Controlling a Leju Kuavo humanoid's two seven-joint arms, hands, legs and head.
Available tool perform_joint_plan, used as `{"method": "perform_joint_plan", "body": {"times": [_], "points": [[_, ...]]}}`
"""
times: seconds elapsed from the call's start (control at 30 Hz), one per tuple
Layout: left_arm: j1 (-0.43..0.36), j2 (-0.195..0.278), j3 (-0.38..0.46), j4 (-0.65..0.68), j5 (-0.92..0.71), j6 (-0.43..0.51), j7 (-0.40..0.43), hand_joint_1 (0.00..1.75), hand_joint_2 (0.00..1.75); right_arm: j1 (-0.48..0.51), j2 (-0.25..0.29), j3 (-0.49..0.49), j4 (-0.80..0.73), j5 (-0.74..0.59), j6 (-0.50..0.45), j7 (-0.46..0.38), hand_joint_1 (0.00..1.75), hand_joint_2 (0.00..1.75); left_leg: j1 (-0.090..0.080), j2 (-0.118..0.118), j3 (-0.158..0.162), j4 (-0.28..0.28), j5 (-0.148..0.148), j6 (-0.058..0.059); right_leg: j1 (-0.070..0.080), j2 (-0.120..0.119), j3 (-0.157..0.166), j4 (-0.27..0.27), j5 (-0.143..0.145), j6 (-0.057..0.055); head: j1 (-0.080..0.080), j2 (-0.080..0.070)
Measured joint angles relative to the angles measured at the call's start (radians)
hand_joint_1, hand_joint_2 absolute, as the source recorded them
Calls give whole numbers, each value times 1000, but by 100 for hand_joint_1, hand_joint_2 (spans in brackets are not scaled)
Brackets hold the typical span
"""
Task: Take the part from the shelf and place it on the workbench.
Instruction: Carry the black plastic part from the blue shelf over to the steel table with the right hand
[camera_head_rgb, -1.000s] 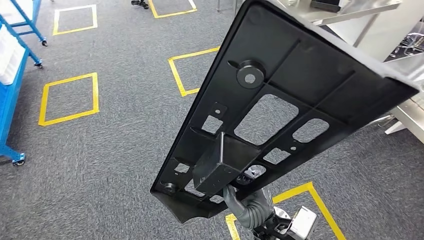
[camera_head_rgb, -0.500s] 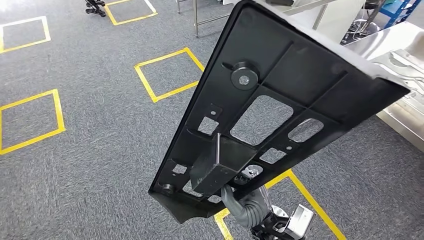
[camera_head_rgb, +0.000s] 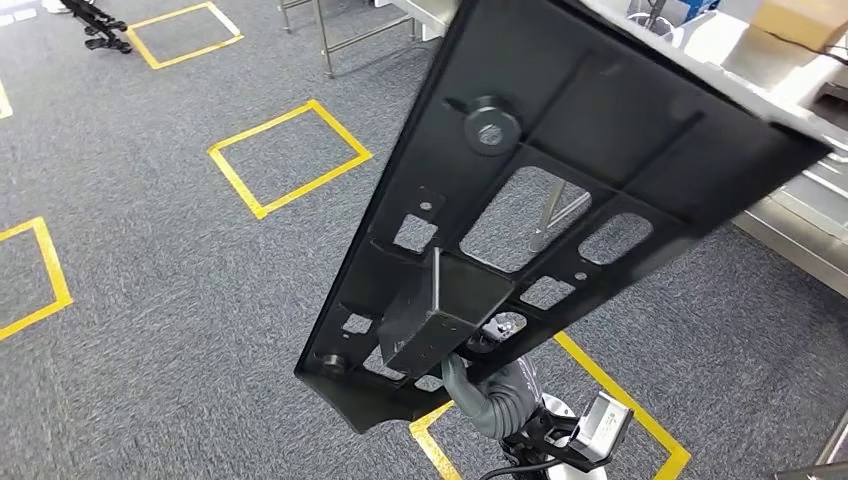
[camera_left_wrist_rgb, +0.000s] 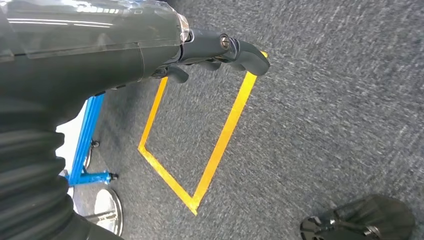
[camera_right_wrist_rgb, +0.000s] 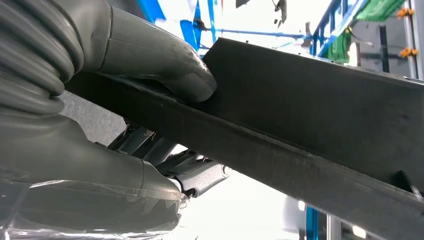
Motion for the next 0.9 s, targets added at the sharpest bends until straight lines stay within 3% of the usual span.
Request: {"method": "perform_joint_plan", "body": {"times": [0.07,0.13,0.17,0.2,0.23,0.27,0.3,0.37,0.43,0.5,0.53,0.6,0.67,0.73,0.77,0.8,0.83,0.9], "points": [[-5,0,0,0,-1,1,3,0,175,-4,2,0,0,-2,-1,3,175,175,2,-27,-8,30,-25,-10,-7,21,2,-8,7,-11,0,0],[-5,1,0,0,-1,1,8,0,175,-9,4,1,1,-2,-1,7,175,175,5,-77,-55,140,-87,-16,-11,42,4,-12,11,-18,0,0],[-3,2,0,0,-1,1,11,0,175,-11,5,2,2,-2,-1,9,175,175,6,-91,-89,213,-119,-17,-11,54,3,-11,11,-20,0,0],[-1,3,0,0,0,1,13,0,175,-11,6,2,3,-2,0,10,175,175,7,-97,-118,272,-136,-19,-11,68,3,-10,12,-20,0,0],[1,4,1,0,1,1,14,0,175,-11,6,2,4,-2,0,11,175,175,7,-100,-133,298,-134,-20,-11,82,3,-9,12,-20,0,0],[3,5,1,0,3,1,15,0,175,-12,6,2,6,-2,0,12,175,175,9,-102,-129,282,-112,-20,-11,97,4,-8,11,-20,0,0],[4,6,1,0,4,1,15,0,175,-12,6,2,6,-2,0,12,175,175,11,-109,-107,226,-73,-19,-11,111,6,-6,11,-18,0,0],[6,8,2,0,7,2,15,0,175,-15,9,2,7,-2,2,12,175,175,18,-152,-48,83,-7,-18,-12,136,4,1,7,-11,0,0],[7,8,3,0,9,4,13,0,175,-18,12,2,7,-3,4,14,175,175,19,-184,-21,18,9,-13,-13,158,-4,6,8,1,0,0],[5,9,4,0,11,6,10,0,175,-19,14,2,8,-4,8,16,175,175,18,-170,-19,14,10,-2,-15,178,-12,5,13,16,0,0],[4,9,4,0,12,7,8,0,175,-19,14,2,8,-4,10,17,175,175,18,-158,-19,10,13,6,-16,172,-15,9,10,21,0,0],[3,9,5,0,14,7,6,0,175,-23,14,1,10,-4,13,18,175,175,19,-132,-18,1,19,21,-13,123,-44,66,-26,27,0,0],[4,9,6,0,13,7,4,0,175,-27,14,1,14,-4,16,18,175,175,15,-105,-20,0,20,28,-13,71,-107,195,-91,31,0,0],[4,10,6,0,11,6,3,0,175,-28,14,1,19,-5,17,18,175,175,11,-77,-22,0,19,29,-16,56,-154,291,-119,34,0,0],[3,10,6,0,10,4,2,0,175,-28,14,1,21,-5,18,18,175,175,10,-63,-21,0,19,29,-17,53,-151,287,-106,34,0,0],[0,10,6,0,8,3,2,0,175,-28,14,1,22,-5,18,18,175,175,9,-52,-20,0,18,28,-17,46,-127,241,-78,32,0,0],[-2,9,6,0,7,2,2,0,175,-29,14,1,23,-5,18,19,175,175,9,-41,-18,0,17,27,-15,30,-86,169,-44,27,0,0],[-5,8,6,0,6,1,4,0,175,-33,16,1,23,-4,18,23,175,175,4,-23,-14,2,13,20,-4,-15,-15,37,-3,15,0,0]]}}
